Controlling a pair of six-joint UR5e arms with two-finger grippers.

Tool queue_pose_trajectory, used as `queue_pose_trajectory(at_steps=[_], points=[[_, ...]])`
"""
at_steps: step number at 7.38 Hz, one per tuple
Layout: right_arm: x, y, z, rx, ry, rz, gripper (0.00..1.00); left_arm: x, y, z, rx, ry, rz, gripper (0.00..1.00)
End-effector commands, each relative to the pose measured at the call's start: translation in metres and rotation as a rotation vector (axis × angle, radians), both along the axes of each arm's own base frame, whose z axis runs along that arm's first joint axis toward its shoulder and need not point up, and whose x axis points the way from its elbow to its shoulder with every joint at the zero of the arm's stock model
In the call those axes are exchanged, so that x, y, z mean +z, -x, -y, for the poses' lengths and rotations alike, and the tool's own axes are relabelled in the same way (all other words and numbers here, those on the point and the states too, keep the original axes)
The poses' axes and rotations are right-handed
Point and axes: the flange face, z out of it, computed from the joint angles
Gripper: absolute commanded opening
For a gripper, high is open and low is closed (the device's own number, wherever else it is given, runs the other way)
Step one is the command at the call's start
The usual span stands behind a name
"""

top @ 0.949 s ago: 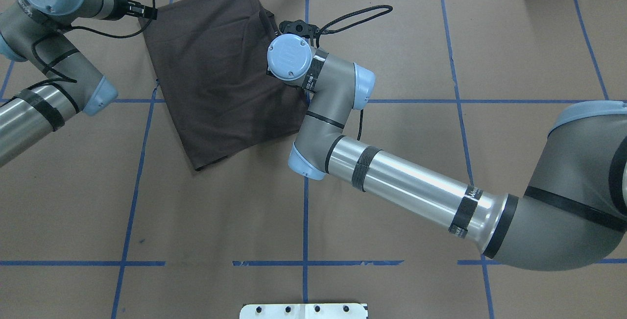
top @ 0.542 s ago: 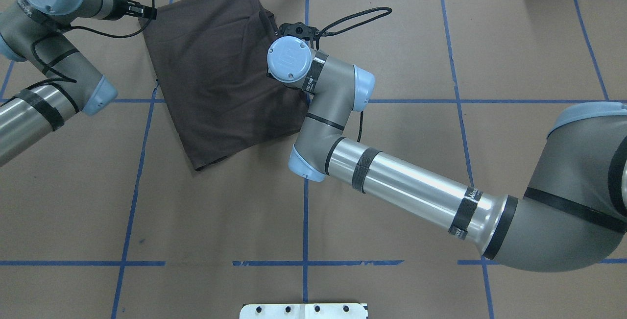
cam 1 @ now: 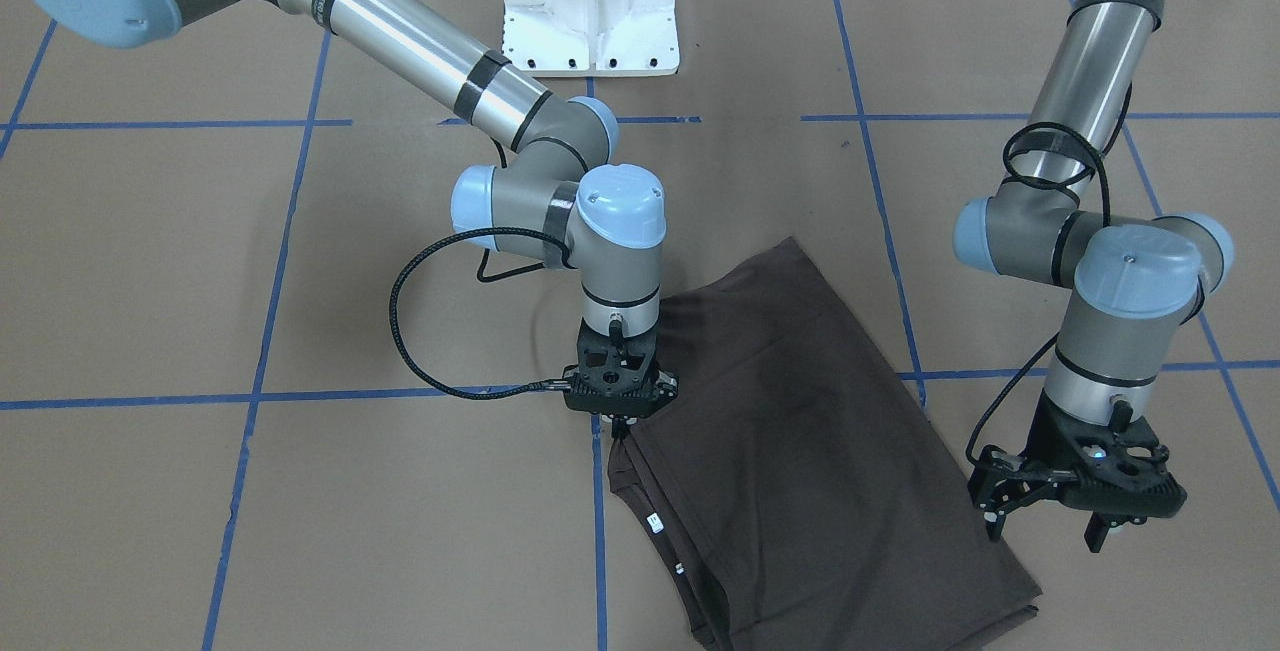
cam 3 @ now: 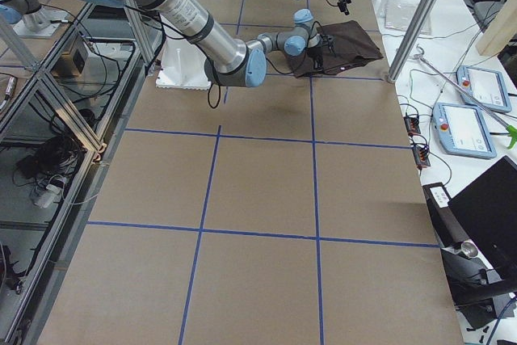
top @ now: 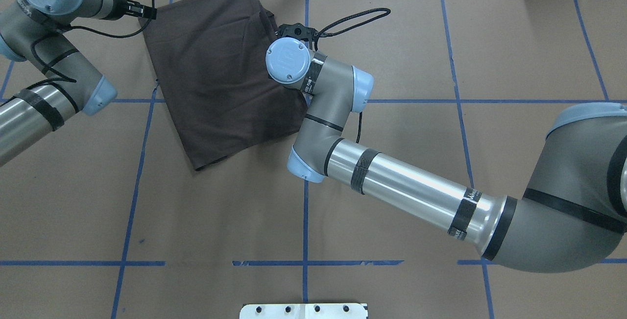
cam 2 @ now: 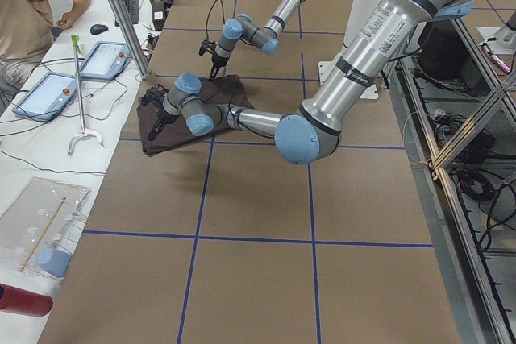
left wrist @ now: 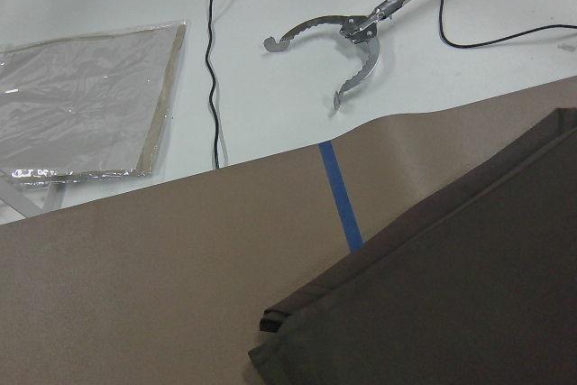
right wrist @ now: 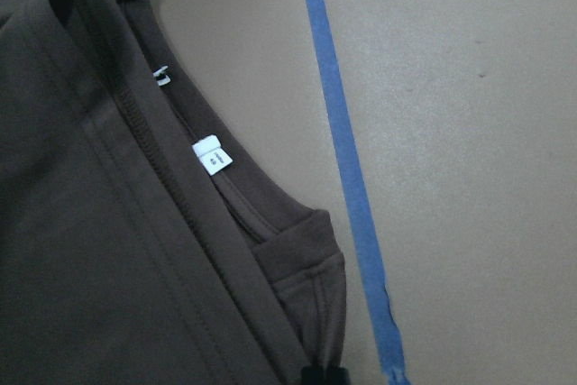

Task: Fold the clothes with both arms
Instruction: 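Grasp the collar edge with the right gripper while the left gripper holds, then drag the shirt toward the robot with the right gripper while the left withdraws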

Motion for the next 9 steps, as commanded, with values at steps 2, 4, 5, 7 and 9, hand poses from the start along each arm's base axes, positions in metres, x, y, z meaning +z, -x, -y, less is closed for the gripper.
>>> queue_pose_trajectory(at_steps=[2,4,5,7,9], points=[[-0.024,-0.021,-0.009,0.000,-0.009,0.033,0.00,-0.002,0.000,0.000,-0.001,-0.003,-0.003,1.00],[-0.006,-0.059,-0.054,-0.019,-0.025,0.061,0.00,-0.006,-0.001,-0.001,0.003,-0.008,-0.009,1.00],[0.021,-0.082,-0.087,-0.032,-0.039,0.076,0.00,-0.016,-0.001,-0.002,0.004,-0.023,-0.020,1.00],[0.077,-0.124,-0.173,-0.068,-0.077,0.074,0.00,-0.027,-0.006,-0.007,0.014,-0.039,-0.032,1.00],[0.107,-0.155,-0.253,-0.097,-0.127,0.058,0.00,-0.029,-0.008,-0.008,0.017,-0.043,-0.035,1.00]])
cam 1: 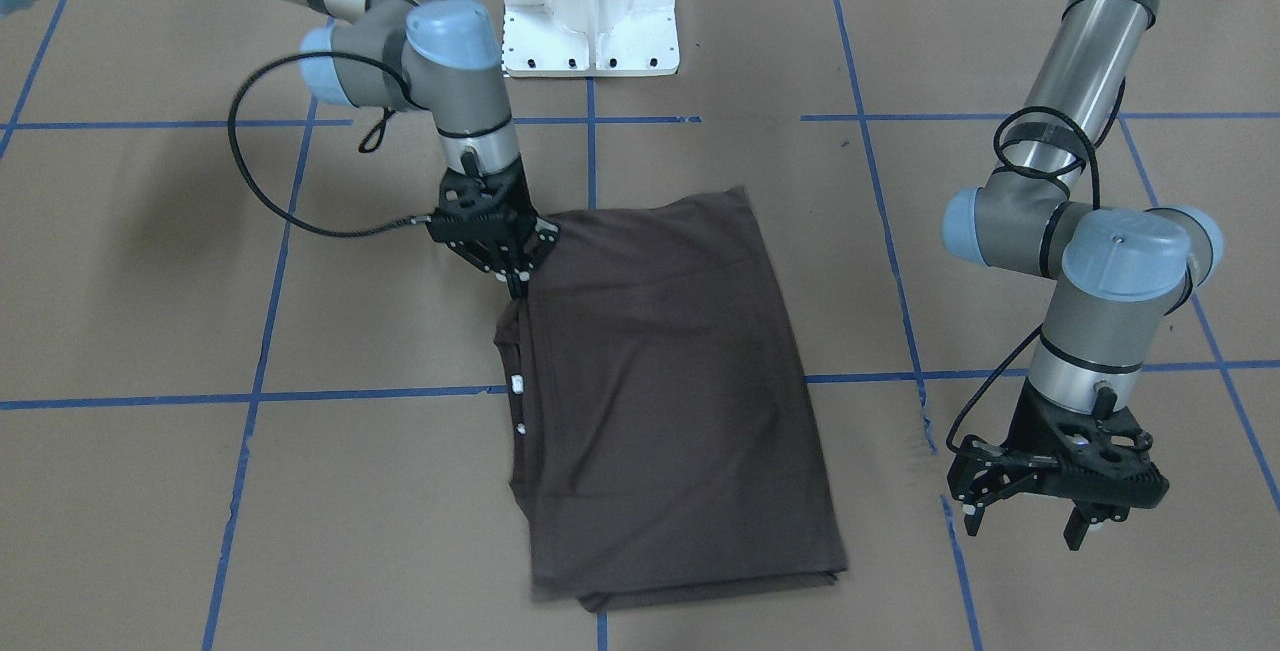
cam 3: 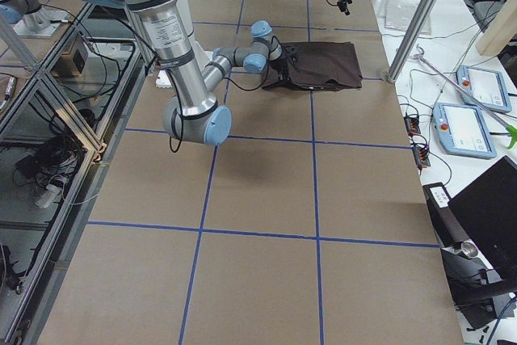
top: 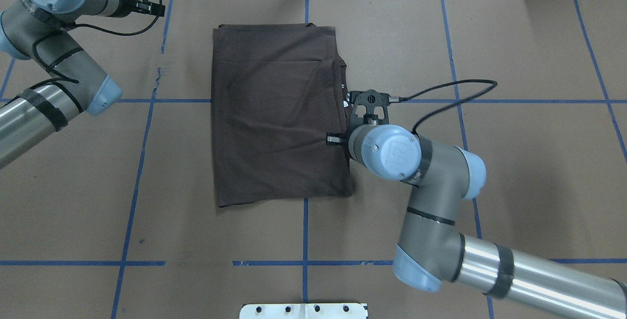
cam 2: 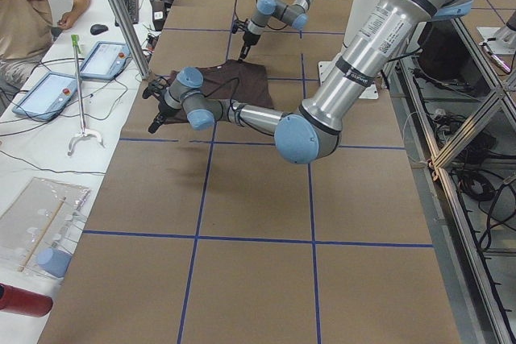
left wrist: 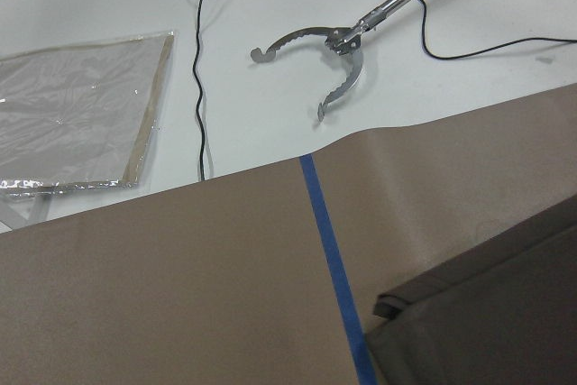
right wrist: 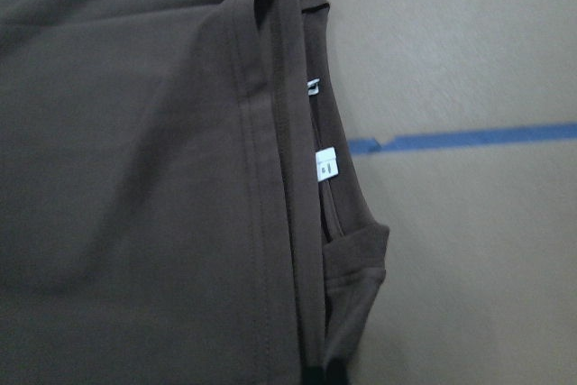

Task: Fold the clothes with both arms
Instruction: 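Drag the shirt toward the robot with the right gripper while the left withdraws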

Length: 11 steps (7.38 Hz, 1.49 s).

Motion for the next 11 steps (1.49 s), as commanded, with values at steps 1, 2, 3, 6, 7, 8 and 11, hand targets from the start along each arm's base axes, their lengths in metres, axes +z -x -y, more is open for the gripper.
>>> queue_pose_trajectory(at_steps=[1,2,3,6,7,8,11], points=[[0.031,-0.035,-0.075,-0.030,-0.046,-0.022,0.00,-0.002,-0.004,-0.002,0.006,-0.001,-0.005,1.00],[0.035,-0.037,-0.080,-0.035,-0.043,-0.025,0.15,-0.005,-0.005,-0.003,0.002,0.003,-0.016,1.00],[0.043,-0.040,-0.081,-0.032,-0.042,-0.039,0.99,-0.009,-0.010,-0.010,0.066,0.028,-0.056,1.00],[0.034,-0.091,-0.100,-0.054,-0.003,0.043,1.00,-0.036,-0.032,-0.137,0.203,0.122,-0.302,1.00],[0.028,-0.104,-0.107,-0.044,0.041,0.099,1.00,-0.051,-0.051,-0.197,0.199,0.205,-0.408,1.00],[0.037,-0.113,-0.110,-0.033,0.044,0.161,1.00,-0.064,-0.078,-0.260,0.180,0.284,-0.493,1.00],[0.062,-0.137,-0.117,-0.034,0.020,0.248,1.00,-0.076,-0.150,-0.388,0.050,0.551,-0.683,0.74]])
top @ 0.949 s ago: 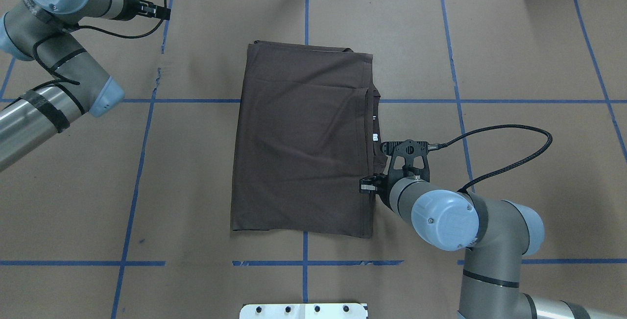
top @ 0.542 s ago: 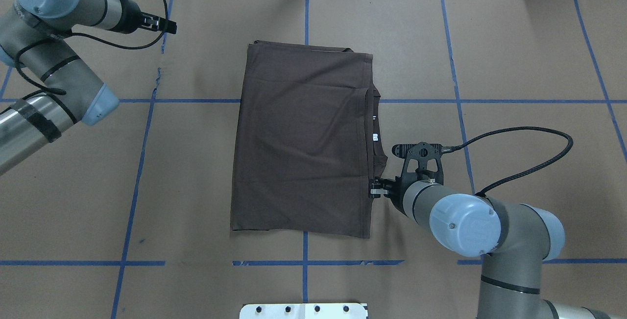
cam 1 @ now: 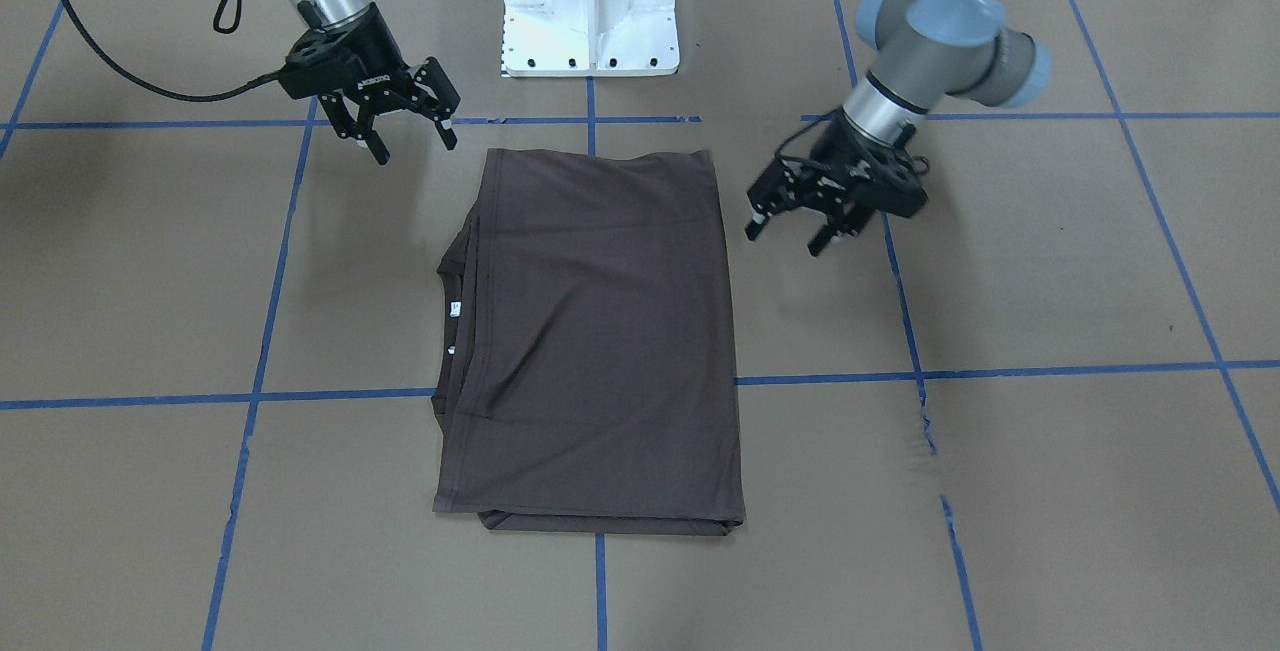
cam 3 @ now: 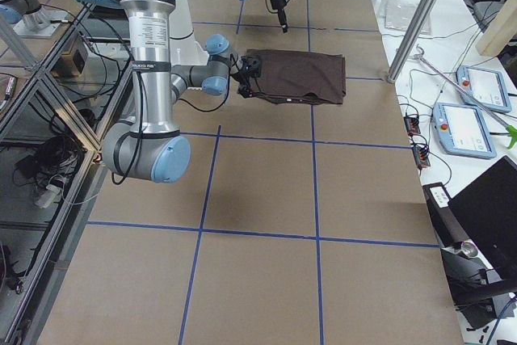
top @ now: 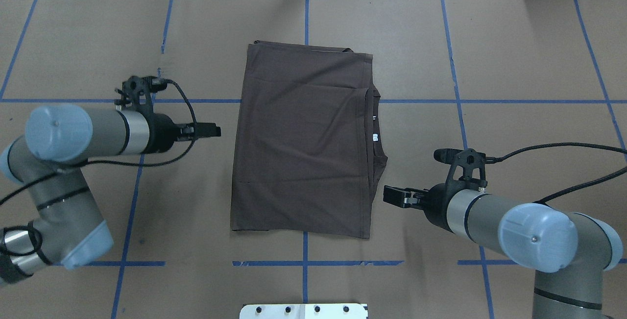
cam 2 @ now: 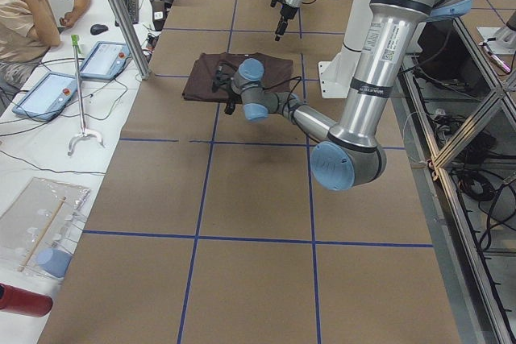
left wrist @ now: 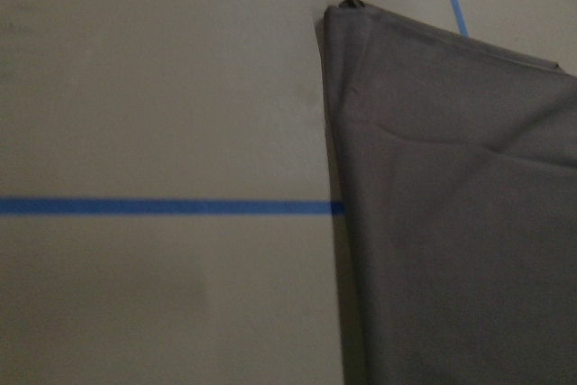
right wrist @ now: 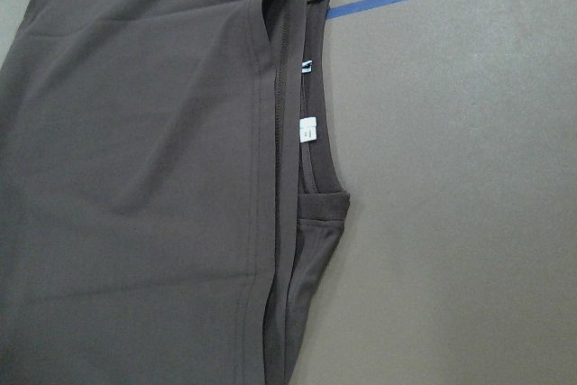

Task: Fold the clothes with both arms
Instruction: 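Move both grippers to the shirt's corners nearest the robot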

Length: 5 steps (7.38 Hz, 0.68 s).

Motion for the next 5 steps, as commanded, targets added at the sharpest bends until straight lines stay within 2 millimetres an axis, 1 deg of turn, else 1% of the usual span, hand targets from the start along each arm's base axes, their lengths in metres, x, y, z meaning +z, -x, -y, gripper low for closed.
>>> queue_pose_trajectory(at_steps=[1,2,5], points=[[0.006,-0.005,-0.002,0.004,-0.001,0.022,1.00,-0.004,-0.051,-0.085,-0.091,0.251,-0.110,0.51],[0.005,-0.006,-0.001,0.009,-0.001,0.023,1.00,0.000,-0.063,-0.103,-0.098,0.269,-0.108,0.49],[0.005,-0.006,-0.001,0.018,0.011,0.030,1.00,0.000,-0.064,-0.107,-0.092,0.269,-0.103,0.49]])
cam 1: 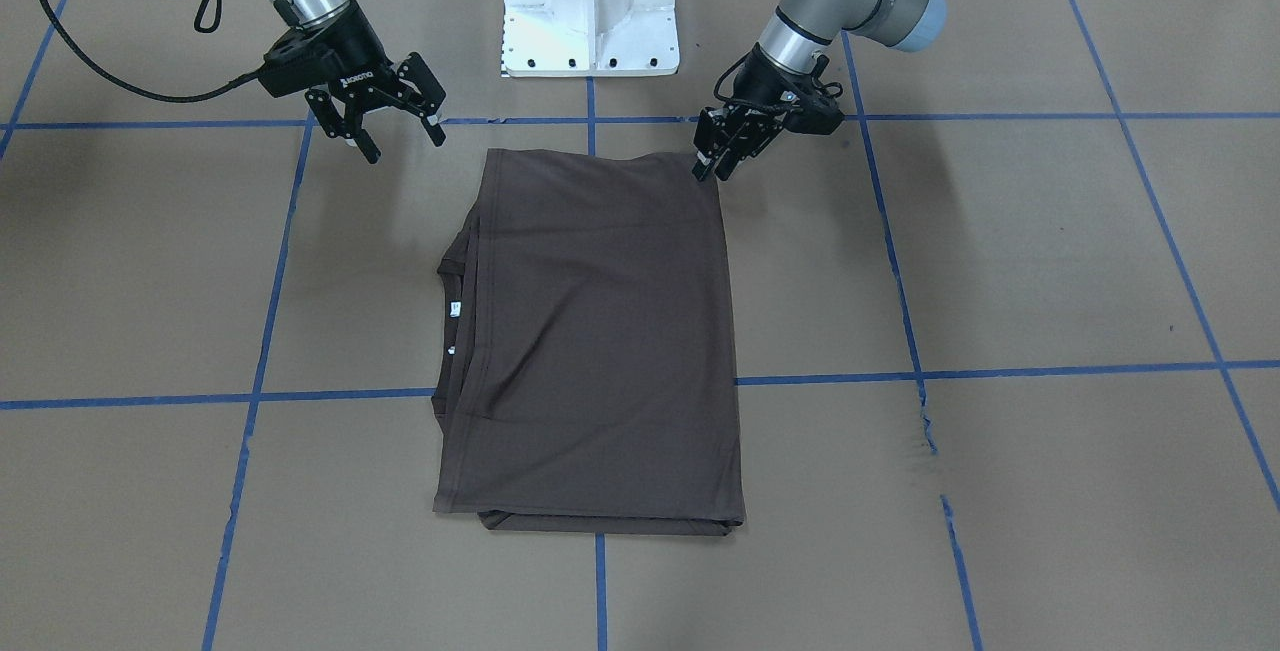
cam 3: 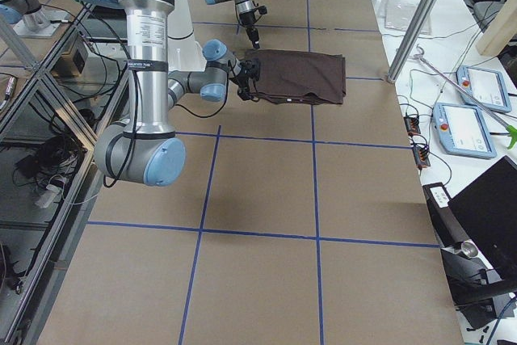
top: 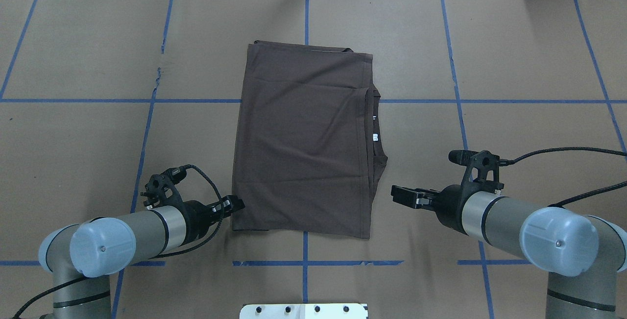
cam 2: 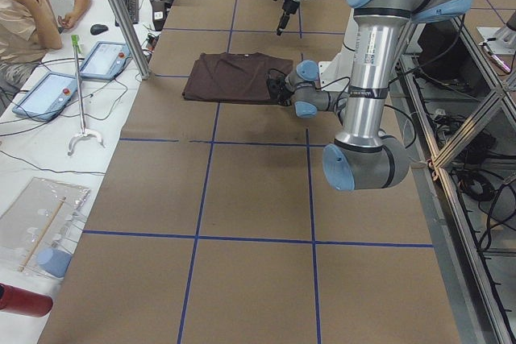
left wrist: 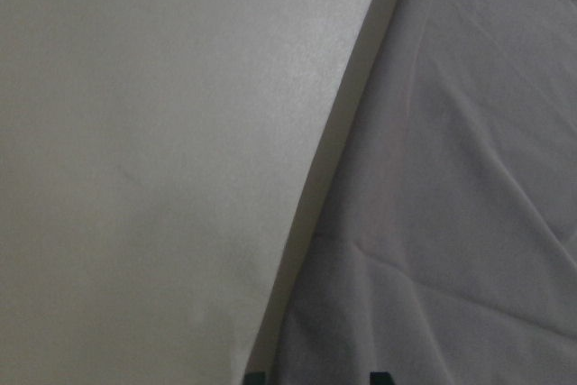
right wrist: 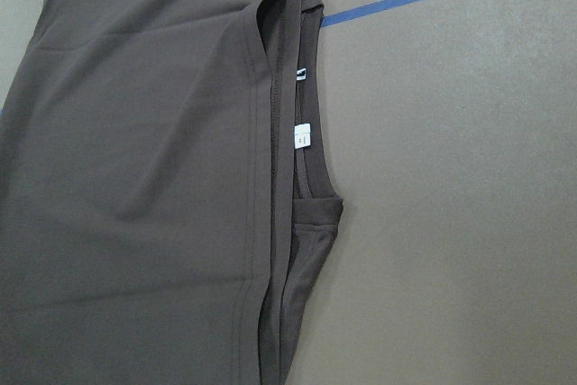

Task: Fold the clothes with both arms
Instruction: 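Move both grippers to the shirt's corners nearest the robot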

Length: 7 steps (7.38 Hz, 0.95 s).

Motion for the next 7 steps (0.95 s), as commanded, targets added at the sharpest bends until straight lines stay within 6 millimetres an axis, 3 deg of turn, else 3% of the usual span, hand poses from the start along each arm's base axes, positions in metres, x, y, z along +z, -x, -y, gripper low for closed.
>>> queue_pose_trajectory(at_steps=[1,4,7], points=[[0.000,-0.001,0.000,0.006,0.011,0.006,1.00,0.003,-0.005,-0.007,0.010,0.008,0.025,0.49],[0.000,-0.001,0.000,0.008,0.010,0.006,1.00,0.002,-0.012,-0.018,0.031,0.011,0.034,0.49],[0.000,-0.001,0.000,0.008,0.010,0.006,1.00,-0.005,-0.015,-0.025,0.043,0.008,0.020,0.41]])
